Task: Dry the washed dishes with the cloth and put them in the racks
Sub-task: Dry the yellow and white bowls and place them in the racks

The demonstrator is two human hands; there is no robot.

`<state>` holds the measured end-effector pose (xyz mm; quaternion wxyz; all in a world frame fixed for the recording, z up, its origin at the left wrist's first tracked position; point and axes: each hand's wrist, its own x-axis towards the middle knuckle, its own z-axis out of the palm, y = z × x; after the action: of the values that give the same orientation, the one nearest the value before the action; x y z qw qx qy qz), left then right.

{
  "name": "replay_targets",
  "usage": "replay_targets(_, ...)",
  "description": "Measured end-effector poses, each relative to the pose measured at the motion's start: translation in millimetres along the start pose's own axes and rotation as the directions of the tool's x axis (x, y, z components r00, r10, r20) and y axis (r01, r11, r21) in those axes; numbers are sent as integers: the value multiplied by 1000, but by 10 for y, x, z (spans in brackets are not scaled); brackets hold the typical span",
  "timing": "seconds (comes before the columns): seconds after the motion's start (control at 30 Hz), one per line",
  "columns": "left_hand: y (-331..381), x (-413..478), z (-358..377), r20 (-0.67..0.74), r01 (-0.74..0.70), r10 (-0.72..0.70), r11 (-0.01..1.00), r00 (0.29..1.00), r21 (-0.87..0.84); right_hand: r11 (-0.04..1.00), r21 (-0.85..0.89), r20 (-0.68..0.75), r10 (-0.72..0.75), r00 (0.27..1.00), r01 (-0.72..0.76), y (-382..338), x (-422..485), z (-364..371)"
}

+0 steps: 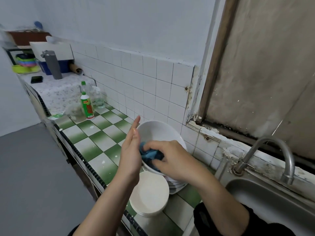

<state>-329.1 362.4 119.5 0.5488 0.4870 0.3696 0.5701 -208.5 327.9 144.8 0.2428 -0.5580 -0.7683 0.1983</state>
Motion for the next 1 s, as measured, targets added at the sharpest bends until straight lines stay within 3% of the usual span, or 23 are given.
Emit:
replay_targets(0.07,-11,-24,-17,5,8,-8,1000,1000,-16,999,52,15,6,1000,-7,78,22,-31)
replay_targets(0.2,2,-74,73,93,-15,20,999,995,-51,929,361,-304,196,933,-78,148,114,62)
replay_targets(0.23,20,-73,89,99,-20,24,999,995,-42,906,419,-321,212,923,-62,153,122,92)
replay_targets(0.37,15,-15,39,102,-8,9,1000,995,-13,840,543,-137,98,986,-7,155,60,105)
replay_targets(0.47,22,-1,32,109,-6,7,1000,994,-9,755,655,-130,101,986,9,173,31,74)
replay_targets(0.7,51,78,-20,143,-39,33,998,989,40,840,538,23,68,997,-69,69,-88,-182)
replay_targets(0.83,59,51,11,147,-61,54,997,988,45,973,222,-229,110,967,-59,147,-105,-160)
replay_targets(0.93,69,-42,130,169,-100,93,995,981,30,953,301,-407,156,900,-30,135,-33,-79)
replay_targets(1.0,71,-71,185,147,-104,99,994,984,29,888,459,-348,193,917,-13,83,-7,-12)
